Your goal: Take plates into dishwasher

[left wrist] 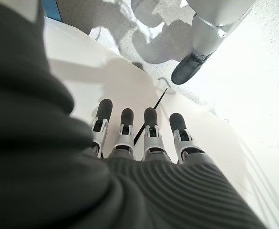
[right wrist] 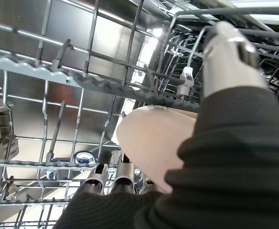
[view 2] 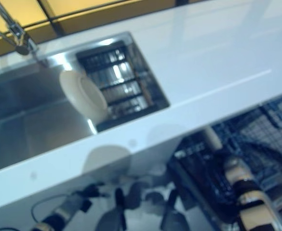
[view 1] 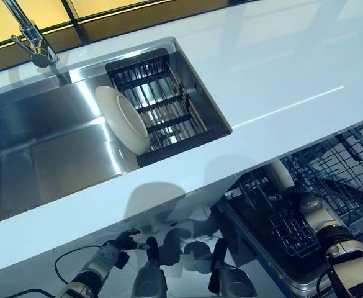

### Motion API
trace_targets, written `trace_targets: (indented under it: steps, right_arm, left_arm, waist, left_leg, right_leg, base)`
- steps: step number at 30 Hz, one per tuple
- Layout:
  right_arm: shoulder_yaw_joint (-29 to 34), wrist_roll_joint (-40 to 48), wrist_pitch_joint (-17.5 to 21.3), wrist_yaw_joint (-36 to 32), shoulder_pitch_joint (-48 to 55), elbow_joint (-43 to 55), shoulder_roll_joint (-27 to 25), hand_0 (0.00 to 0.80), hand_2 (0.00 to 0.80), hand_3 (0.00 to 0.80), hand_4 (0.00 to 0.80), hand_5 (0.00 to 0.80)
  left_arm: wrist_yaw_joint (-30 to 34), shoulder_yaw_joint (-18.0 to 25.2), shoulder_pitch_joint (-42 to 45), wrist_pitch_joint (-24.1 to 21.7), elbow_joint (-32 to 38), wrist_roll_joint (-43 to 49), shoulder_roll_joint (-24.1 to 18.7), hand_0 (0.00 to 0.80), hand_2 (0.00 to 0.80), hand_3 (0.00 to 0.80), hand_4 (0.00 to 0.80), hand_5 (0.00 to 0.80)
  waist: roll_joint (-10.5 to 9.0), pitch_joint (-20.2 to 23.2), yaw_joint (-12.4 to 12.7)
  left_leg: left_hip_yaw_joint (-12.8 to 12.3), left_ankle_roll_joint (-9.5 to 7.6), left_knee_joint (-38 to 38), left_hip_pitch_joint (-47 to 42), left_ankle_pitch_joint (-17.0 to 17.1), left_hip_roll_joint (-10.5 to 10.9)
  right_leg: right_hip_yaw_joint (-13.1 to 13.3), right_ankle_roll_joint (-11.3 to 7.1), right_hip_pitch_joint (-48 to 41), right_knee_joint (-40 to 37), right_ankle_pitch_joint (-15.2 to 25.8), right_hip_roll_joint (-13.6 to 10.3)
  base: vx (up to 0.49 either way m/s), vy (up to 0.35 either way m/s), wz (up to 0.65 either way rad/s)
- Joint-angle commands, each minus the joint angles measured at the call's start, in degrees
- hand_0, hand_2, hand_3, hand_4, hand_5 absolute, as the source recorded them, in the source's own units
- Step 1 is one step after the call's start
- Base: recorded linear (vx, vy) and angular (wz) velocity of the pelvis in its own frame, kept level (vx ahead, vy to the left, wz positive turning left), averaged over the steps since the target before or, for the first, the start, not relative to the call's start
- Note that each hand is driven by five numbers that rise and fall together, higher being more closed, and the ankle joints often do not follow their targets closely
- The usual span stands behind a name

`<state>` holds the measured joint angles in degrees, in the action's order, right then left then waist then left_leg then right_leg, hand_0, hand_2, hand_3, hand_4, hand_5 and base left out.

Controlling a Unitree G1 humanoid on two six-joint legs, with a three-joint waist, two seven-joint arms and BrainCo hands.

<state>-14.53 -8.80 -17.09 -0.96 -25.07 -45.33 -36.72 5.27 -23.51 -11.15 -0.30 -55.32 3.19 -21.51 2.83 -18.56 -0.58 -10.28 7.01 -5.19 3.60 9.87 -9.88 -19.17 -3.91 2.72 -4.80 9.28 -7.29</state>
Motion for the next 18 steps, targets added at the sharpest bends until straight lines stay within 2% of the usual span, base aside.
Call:
trace_targets:
  steps: [1,6,11,18]
  right_arm:
    - [-2.3,0.2,0.2,0.6,-2.1,2.5,-0.5,0.000,0.000,0.000,0.000,0.000]
    - [-2.4,-0.1,0.8,1.3,-2.2,4.2,-0.6,0.000,0.000,0.000,0.000,0.000]
    - [-1.8,2.4,-0.5,3.4,-2.1,8.6,-1.4,0.000,0.000,0.000,0.000,0.000]
    - [4.7,5.5,1.1,11.4,2.5,18.6,-2.1,0.000,0.000,0.000,0.000,0.000]
  left_arm:
    - [-0.3,0.3,-5.2,-0.3,-0.1,0.9,-2.2,0.000,0.000,0.000,0.000,0.000]
    - [-0.4,0.4,-5.0,-0.6,-0.2,0.8,-2.2,0.000,0.000,0.000,0.000,0.000]
    - [-0.5,0.9,-4.5,-0.7,0.1,0.7,-2.3,0.000,0.000,0.000,0.000,0.000]
    - [-1.5,2.2,-2.7,-0.6,0.9,0.5,-2.2,0.000,0.000,0.000,0.000,0.000]
  waist:
    - [-0.80,-2.1,1.2]
    - [-0.92,-2.3,1.1]
    - [-1.10,-2.4,0.8]
    - [-1.62,-2.7,-0.3]
  left_leg:
    - [-0.9,-0.62,0.2,1.8,-2.0,1.0]
    - [-1.0,-0.60,0.2,1.8,-2.1,0.9]
    - [-1.4,-0.47,0.2,1.8,-2.0,0.8]
    - [-1.8,-0.60,0.2,1.4,-2.0,0.5]
  right_leg:
    - [3.3,-2.11,0.8,10.2,-9.6,-2.4]
    - [3.3,-2.15,0.8,10.1,-9.5,-2.4]
    - [3.2,-2.13,0.7,9.9,-9.4,-2.3]
    - [3.8,-2.38,0.6,9.9,-9.3,-2.1]
  base:
    - [0.000,0.000,0.00]
    - [0.000,0.000,0.00]
    - [0.001,0.004,-0.01]
    - [0.005,0.008,-0.03]
